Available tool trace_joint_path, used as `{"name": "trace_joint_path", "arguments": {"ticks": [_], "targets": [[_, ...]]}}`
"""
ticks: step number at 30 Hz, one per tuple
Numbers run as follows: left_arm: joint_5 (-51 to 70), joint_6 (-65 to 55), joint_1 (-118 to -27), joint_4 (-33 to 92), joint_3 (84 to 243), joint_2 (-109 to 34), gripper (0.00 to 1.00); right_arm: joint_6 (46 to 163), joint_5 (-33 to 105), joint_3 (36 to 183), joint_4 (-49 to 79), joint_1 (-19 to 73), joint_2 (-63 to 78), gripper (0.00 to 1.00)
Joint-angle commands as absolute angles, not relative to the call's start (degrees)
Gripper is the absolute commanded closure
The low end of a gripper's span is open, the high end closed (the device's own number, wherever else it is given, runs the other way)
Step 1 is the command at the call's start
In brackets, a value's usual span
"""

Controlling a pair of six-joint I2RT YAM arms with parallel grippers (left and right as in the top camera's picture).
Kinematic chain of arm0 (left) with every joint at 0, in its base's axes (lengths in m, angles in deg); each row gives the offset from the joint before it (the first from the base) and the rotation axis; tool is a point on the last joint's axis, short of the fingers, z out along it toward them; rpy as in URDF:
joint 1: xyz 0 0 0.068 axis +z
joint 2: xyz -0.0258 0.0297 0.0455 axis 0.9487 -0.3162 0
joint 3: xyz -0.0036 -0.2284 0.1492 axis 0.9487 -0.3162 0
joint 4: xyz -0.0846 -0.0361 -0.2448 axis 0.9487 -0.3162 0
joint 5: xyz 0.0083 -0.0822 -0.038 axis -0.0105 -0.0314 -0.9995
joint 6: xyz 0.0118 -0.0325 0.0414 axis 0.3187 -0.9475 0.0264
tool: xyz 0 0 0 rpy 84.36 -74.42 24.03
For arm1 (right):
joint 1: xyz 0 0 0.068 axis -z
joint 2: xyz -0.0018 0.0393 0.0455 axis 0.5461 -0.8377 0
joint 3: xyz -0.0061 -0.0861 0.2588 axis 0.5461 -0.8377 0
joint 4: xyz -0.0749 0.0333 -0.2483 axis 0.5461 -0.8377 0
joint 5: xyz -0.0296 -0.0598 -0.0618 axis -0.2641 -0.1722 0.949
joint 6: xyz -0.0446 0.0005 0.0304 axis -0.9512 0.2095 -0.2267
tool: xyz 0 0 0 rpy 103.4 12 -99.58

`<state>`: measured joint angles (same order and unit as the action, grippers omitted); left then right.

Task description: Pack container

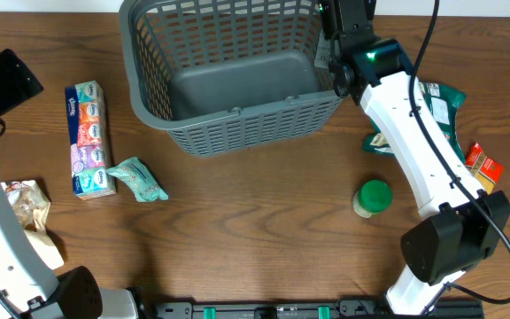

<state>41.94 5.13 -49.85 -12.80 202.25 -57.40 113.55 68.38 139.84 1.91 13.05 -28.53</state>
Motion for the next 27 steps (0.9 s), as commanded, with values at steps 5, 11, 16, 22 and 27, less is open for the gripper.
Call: {"name": "trace_joint_path", "arguments": {"ticks": [5,11,16,22,27], "targets": [[42.44,4.19,-49.57,-12.98,202.45,-57.44,0.05,117.09,72.62,139.68,0.76,13.64,-28.64,0.99],[42.42,4.19,-49.57,-12.98,202.45,-57.44,0.05,117.81,72.36,139.68,1.02,13.61,-28.64,0.93],[39.71,5.59,-49.68,-12.93,202.45,-57.44,0.04,102.97,60.66,139.71,7.77,13.51,-28.51,0.79],[35.01,10.59,-50.92,-12.98,202.45,-57.42,0.04,87.70,43.13,141.89,11.09,13.35,-27.72,0.71],[33.98,16.56,-55.80,-12.91,202.45,-57.42,0.08,84.74,42.48,148.86,6.37,13.35,-27.24,0.97]]}}
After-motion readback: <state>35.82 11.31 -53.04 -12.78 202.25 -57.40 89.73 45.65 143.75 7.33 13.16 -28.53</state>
